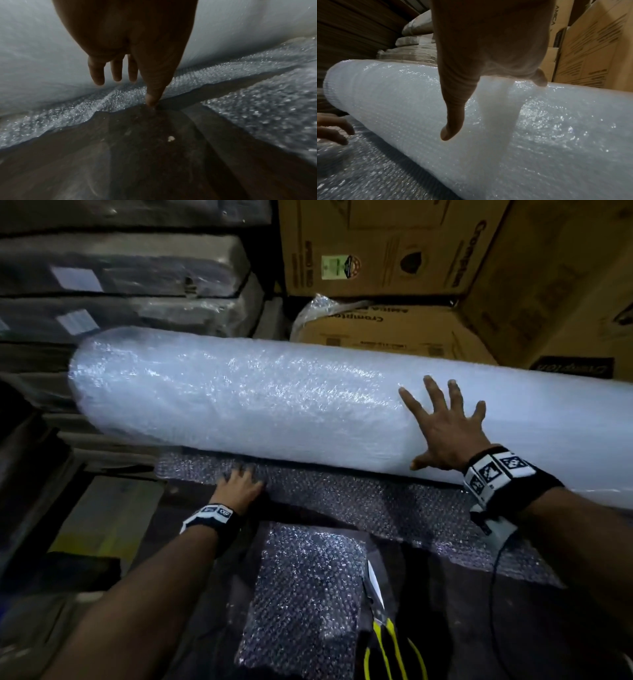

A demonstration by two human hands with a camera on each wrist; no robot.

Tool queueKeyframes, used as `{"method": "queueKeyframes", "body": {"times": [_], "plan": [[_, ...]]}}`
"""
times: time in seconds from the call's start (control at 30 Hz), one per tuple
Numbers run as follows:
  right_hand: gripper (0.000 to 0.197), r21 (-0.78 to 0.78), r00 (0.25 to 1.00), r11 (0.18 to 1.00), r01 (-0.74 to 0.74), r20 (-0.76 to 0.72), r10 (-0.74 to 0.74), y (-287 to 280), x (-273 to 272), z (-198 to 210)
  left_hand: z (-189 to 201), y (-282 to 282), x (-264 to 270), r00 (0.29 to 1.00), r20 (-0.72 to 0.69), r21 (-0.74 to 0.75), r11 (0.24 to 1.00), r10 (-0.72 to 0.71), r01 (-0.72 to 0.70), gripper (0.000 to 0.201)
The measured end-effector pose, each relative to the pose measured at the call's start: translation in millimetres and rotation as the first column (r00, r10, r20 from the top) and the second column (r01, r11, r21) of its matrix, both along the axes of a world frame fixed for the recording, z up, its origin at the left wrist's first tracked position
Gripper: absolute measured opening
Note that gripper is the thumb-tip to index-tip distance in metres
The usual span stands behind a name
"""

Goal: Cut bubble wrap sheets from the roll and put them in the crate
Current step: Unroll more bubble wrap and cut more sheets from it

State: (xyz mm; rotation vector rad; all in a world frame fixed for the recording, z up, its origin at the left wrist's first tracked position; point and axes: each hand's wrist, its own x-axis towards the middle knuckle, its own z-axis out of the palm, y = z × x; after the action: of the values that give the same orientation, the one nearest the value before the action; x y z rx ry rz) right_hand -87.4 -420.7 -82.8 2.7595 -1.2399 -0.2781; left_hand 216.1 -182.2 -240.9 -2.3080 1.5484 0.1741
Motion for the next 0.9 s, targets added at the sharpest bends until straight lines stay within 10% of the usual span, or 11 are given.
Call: {"method": "queueKeyframes", "body": {"times": [0.7, 0.9], "plan": [[0.149, -0.032, 0.999, 0.999, 0.012, 0.039, -0.011, -20.8, 18.6, 0.6, -31.7, -26.0, 70.0, 0.93, -0.187, -0.109, 0.948, -0.317, 0.301, 0.05], [0.151, -0.028, 0.998, 1.0, 0.006, 0.063, -0.005, -26.9, 16.5, 4.1, -22.9, -10.2, 84.9, 0.941, 0.043, -0.098, 0.936, -0.336, 0.339, 0.035]]}}
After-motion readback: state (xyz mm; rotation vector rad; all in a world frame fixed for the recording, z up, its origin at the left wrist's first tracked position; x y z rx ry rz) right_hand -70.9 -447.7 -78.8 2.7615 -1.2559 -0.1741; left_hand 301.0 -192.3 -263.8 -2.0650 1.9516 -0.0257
